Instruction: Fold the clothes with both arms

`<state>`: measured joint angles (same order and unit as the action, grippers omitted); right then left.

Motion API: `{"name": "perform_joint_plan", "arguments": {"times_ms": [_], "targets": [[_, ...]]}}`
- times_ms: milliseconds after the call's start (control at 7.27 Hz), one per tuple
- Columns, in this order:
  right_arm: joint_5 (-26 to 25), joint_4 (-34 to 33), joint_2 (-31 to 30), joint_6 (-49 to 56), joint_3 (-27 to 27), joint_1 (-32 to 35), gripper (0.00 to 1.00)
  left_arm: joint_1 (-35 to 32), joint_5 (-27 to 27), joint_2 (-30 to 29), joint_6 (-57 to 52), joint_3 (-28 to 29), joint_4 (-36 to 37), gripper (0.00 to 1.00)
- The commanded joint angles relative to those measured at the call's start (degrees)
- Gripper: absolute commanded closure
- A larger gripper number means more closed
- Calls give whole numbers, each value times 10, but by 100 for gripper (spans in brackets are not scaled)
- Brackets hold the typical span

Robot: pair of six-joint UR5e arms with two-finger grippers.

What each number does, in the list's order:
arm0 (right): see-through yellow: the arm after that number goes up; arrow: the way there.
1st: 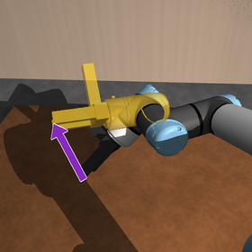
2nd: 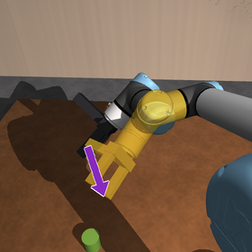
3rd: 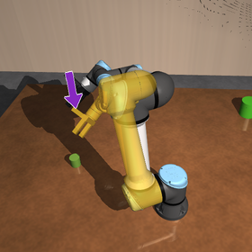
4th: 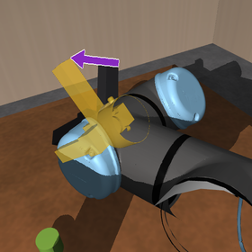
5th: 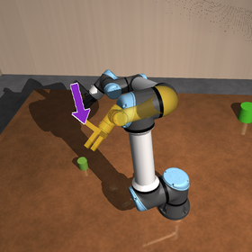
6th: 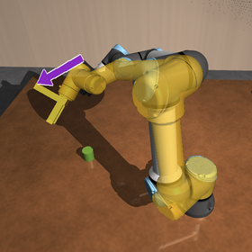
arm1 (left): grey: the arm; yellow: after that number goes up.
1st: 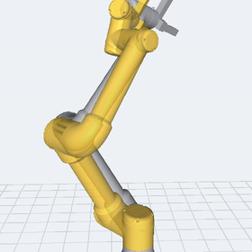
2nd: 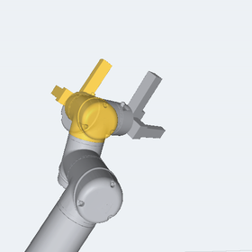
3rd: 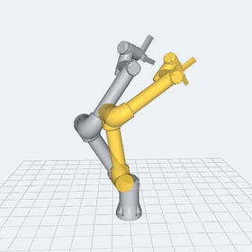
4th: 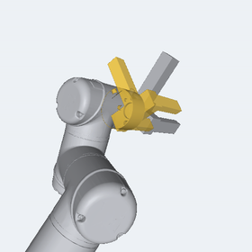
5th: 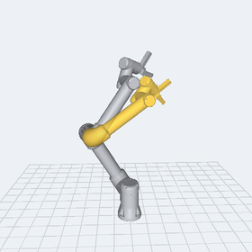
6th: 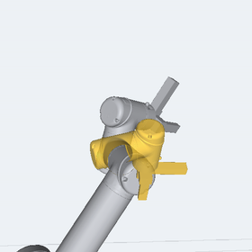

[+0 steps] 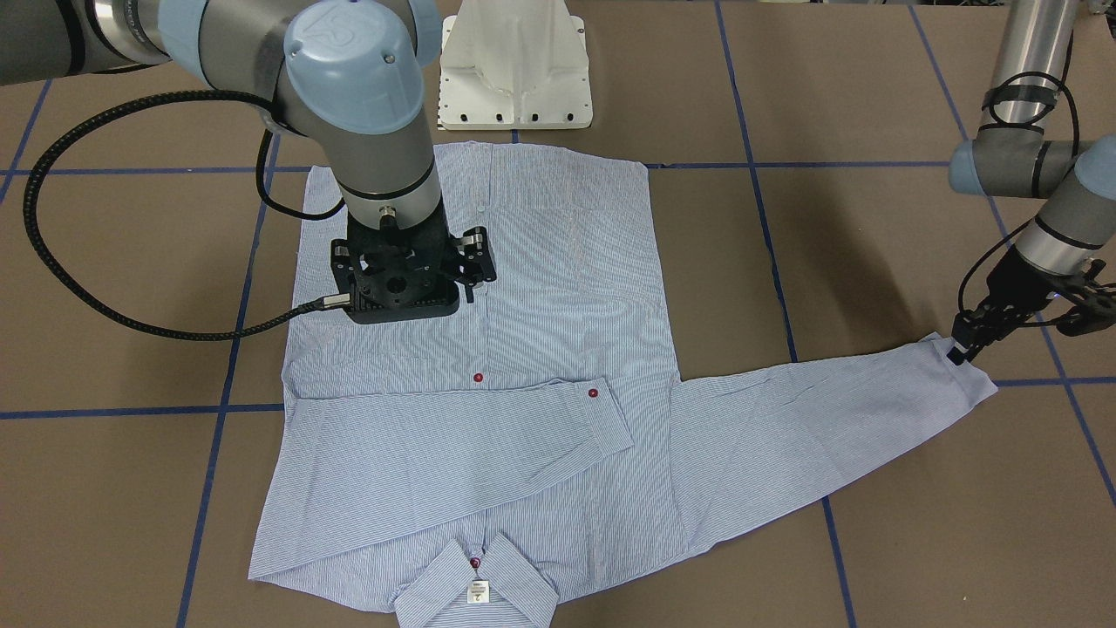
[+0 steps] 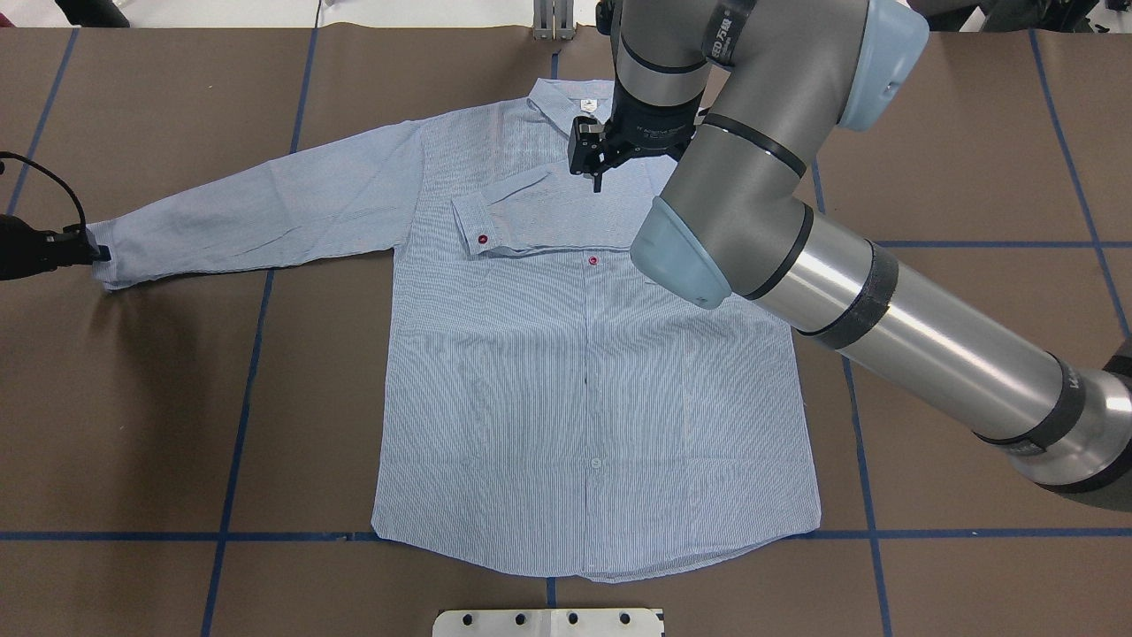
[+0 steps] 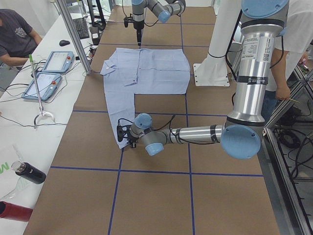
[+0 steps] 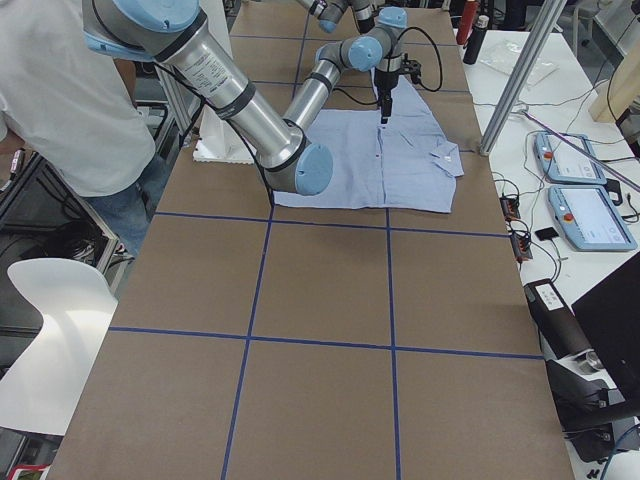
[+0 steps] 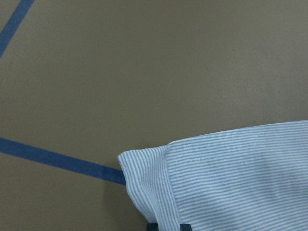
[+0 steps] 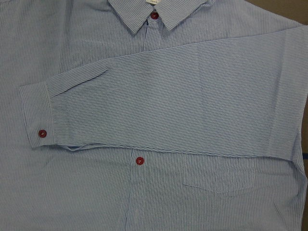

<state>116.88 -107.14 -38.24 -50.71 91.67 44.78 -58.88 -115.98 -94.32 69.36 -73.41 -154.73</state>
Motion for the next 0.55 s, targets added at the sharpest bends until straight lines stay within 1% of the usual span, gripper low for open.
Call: {"name": "perform_joint_plan", "arguments": {"times_ms": [0, 137, 275, 412], "targets": [[0, 0, -2, 0, 0, 0, 0, 0, -2, -2, -1, -2, 2, 76], [-1, 0, -2, 0, 1, 0, 0, 0, -1, -2, 1, -4, 2, 96], [-1, 0, -2, 0, 3, 0, 0, -1, -3, -2, 1, -4, 2, 100], [-1, 0, -10, 0, 12, 0, 0, -1, -13, -2, 2, -9, 3, 100]]}}
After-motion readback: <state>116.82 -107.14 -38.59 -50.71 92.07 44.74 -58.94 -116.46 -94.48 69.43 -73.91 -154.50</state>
